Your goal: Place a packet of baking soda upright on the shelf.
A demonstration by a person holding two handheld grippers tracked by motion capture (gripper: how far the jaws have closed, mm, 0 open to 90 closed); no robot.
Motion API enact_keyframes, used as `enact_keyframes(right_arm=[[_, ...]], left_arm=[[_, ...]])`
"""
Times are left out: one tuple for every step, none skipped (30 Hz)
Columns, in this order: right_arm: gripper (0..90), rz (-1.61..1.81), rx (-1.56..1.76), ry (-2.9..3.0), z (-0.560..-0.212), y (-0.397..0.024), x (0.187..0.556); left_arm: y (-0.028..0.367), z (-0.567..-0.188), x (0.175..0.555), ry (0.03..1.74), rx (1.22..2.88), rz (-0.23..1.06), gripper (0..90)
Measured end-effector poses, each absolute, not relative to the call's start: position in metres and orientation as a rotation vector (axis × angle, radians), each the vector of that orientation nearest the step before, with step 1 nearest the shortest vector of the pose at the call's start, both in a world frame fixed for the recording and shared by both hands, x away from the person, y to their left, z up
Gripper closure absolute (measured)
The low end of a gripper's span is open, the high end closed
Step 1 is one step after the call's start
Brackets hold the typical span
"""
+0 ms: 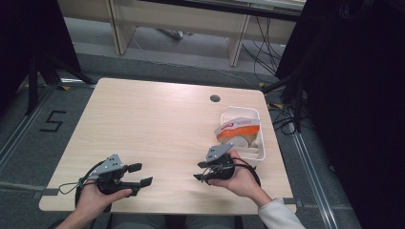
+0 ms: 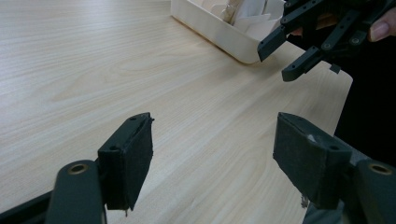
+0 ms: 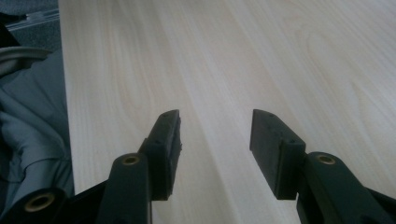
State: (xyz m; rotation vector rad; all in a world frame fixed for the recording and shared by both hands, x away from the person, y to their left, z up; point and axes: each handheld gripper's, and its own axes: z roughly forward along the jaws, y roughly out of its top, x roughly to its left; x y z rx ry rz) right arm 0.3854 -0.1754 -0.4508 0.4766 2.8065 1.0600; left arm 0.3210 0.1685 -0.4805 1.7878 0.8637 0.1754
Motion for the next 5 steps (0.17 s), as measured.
enact_keyframes(right_arm=[[53.4, 1.052, 0.501, 2.807, -0.4515, -0.1757, 0.3830], [52.8, 1.061, 0.463, 2.803, -0.4527, -0.1757, 0.3837], [52.4, 1.054, 0.471, 2.813, -0.4526, -0.1758, 0.3831], [52.3, 1.053, 0.467, 2.813, -0.4523, -0.1760, 0.3829], [52.1, 1.057, 0.466, 2.807, -0.4514, -0.1762, 0.3830]], left_arm=[[0.1683, -0.4814, 0.3216, 0.861, 1.787, 0.171, 27.2], [0.1684, -0.4818, 0.3220, 0.861, 1.791, 0.172, 27.1], [0.1683, -0.4822, 0.3224, 0.866, 1.787, 0.164, 27.0], [0.1682, -0.4819, 0.3222, 0.870, 1.789, 0.170, 27.0], [0.1682, -0.4818, 0.3224, 0.868, 1.788, 0.170, 27.0]])
